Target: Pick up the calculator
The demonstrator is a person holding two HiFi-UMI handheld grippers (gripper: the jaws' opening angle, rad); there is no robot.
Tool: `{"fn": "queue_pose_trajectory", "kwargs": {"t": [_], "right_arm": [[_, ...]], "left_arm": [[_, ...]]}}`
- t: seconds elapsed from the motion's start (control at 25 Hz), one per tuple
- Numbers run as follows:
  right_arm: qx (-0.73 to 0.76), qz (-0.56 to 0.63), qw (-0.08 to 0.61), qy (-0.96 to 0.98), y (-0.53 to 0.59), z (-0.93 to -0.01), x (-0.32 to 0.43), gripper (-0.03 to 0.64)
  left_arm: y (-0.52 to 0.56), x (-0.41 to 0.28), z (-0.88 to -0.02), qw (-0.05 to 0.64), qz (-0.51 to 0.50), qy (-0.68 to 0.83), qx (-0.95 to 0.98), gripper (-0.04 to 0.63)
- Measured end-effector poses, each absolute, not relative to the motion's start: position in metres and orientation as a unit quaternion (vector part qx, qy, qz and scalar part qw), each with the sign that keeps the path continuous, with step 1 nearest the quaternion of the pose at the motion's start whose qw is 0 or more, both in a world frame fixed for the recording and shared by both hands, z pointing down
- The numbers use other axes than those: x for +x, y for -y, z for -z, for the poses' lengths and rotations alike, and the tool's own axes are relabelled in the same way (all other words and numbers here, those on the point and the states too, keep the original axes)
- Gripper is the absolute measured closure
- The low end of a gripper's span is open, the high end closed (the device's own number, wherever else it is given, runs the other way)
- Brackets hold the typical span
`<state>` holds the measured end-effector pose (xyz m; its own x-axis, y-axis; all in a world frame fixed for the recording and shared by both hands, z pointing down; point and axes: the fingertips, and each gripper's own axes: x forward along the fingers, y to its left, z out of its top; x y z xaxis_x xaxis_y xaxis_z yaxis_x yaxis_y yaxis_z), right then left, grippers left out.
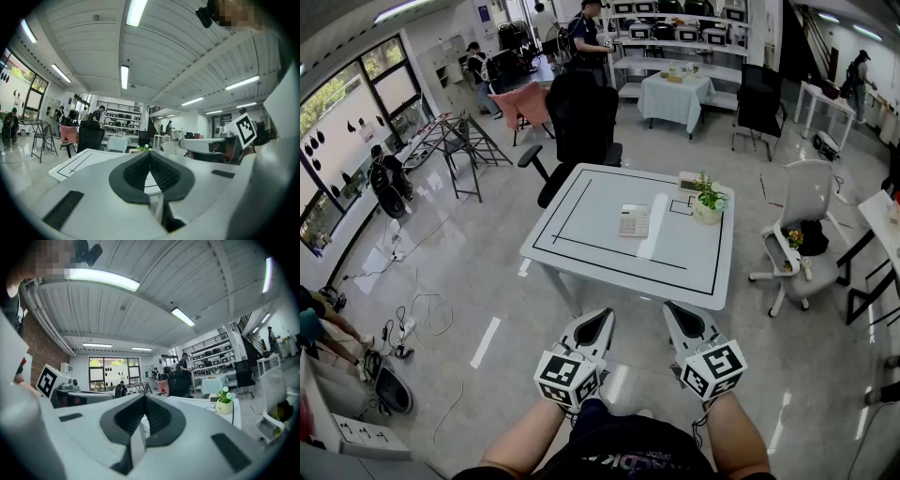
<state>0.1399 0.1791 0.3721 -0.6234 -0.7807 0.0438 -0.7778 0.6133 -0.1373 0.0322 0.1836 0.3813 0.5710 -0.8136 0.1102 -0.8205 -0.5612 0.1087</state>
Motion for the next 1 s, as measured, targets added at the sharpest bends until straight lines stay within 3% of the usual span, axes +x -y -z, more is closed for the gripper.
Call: {"fn": "queue_pose_trajectory", "kwargs": {"t": [0.44, 0.52, 0.56, 0.6, 0.64, 0.68, 1.0], "right_arm": [[-0.438, 0.059, 0.018, -0.897, -0.157, -0.377, 0.142, 0.615], [-0.443, 0.06, 0.029, -0.894, -0.146, -0.375, 0.141, 0.6], [-0.444, 0.065, 0.038, -0.893, -0.138, -0.375, 0.14, 0.536], [-0.446, 0.074, 0.048, -0.891, -0.13, -0.374, 0.139, 0.427], [-0.45, 0.083, 0.057, -0.888, -0.12, -0.374, 0.139, 0.369], [-0.456, 0.09, 0.063, -0.883, -0.11, -0.374, 0.139, 0.36], [-0.498, 0.106, 0.063, -0.858, -0.022, -0.375, 0.112, 0.36]], "left_arm": [[-0.156, 0.033, -0.388, 0.075, -0.021, 0.459, 0.885, 0.587], [-0.143, 0.031, -0.388, 0.074, -0.015, 0.451, 0.889, 0.499], [-0.136, 0.03, -0.388, 0.074, -0.012, 0.447, 0.891, 0.411], [-0.128, 0.028, -0.388, 0.074, -0.01, 0.444, 0.893, 0.347], [-0.12, 0.025, -0.388, 0.072, -0.01, 0.442, 0.894, 0.314], [-0.112, 0.022, -0.389, 0.069, -0.012, 0.44, 0.895, 0.286], [-0.03, -0.018, -0.392, 0.072, -0.017, 0.407, 0.911, 0.255]]}}
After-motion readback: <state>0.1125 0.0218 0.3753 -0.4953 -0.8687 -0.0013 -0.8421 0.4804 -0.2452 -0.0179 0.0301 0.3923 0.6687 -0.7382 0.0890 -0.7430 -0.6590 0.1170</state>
